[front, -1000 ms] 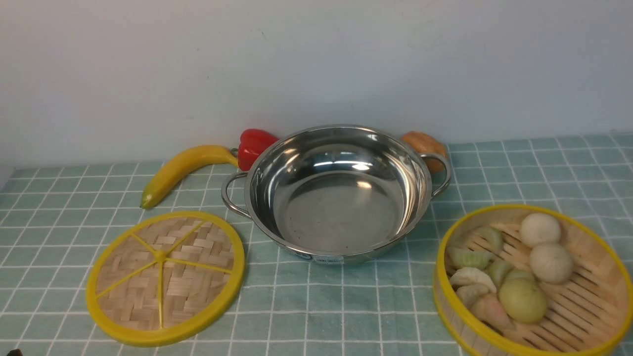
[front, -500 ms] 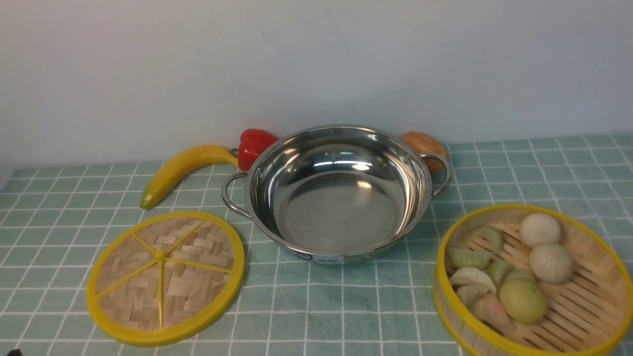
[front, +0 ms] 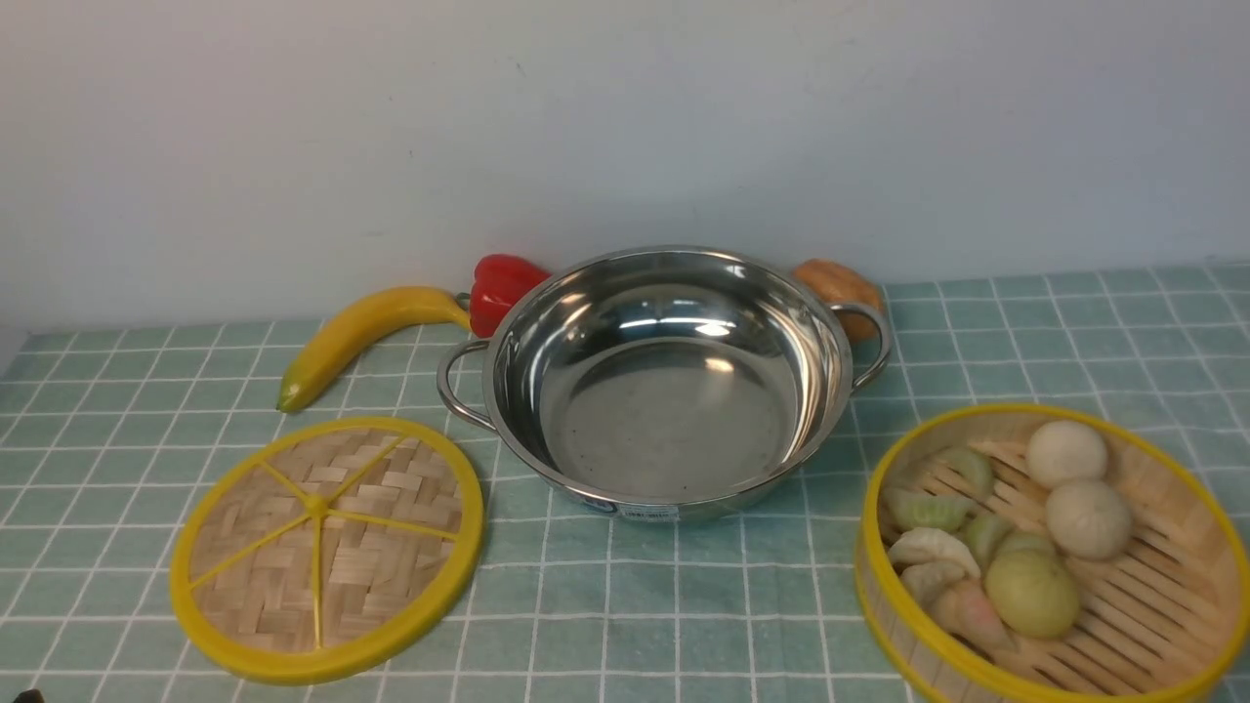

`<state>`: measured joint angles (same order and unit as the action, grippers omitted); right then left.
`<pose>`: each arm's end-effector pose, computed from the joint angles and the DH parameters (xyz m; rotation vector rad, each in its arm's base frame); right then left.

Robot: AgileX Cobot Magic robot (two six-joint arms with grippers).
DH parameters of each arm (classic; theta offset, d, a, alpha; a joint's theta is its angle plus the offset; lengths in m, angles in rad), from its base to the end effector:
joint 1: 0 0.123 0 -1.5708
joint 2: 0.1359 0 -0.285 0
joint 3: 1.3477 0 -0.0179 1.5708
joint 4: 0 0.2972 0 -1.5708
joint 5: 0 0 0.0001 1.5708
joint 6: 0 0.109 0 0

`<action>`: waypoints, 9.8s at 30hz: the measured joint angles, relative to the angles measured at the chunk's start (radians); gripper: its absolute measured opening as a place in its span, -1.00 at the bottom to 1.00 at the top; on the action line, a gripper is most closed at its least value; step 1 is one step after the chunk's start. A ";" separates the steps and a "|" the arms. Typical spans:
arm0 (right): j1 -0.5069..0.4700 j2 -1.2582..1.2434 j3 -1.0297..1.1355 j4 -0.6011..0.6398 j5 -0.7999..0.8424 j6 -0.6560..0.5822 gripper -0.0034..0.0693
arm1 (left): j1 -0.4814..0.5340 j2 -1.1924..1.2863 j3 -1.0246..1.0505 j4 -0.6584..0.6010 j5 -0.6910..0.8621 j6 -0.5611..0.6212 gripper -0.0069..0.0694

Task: Place the steamer in the pot on the blue tablecloth, and put the lid on the steamer.
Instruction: 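Reach for and grasp the rim of the bamboo steamer holding the buns with the right gripper, then place the bamboo steamer basket of food into the steel pot with the right gripper, then grasp the bamboo steamer lid lying on the table by its centre knob, then place the yellow bamboo steamer lid onto the steamer in the pot with the left gripper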

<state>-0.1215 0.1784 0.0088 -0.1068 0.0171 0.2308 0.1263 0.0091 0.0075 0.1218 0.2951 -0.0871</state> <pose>0.1337 -0.0165 0.1864 0.2080 1.6749 0.0003 0.1180 0.0189 0.1789 -0.1122 1.7919 0.1432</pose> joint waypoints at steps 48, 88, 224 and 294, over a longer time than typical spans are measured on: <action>0.000 0.094 -0.574 -0.510 -0.266 0.759 -0.25 | 0.000 0.090 -0.308 -0.454 -0.323 -0.127 -0.18; 0.000 1.326 -0.819 0.296 0.749 -0.236 -0.25 | 0.000 1.126 -0.768 -0.220 0.612 0.206 -0.18; 0.439 2.043 -2.296 0.286 1.218 -0.035 0.18 | 0.000 1.359 -0.804 -0.340 0.340 0.276 -0.18; 0.433 0.670 -1.729 0.320 1.217 -0.056 0.19 | -0.522 1.967 -1.985 0.029 0.808 0.159 -0.50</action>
<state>0.3111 0.8489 -1.7198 0.2130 1.2340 0.1747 -0.3957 1.9757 -1.9770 0.1508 1.1034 0.0716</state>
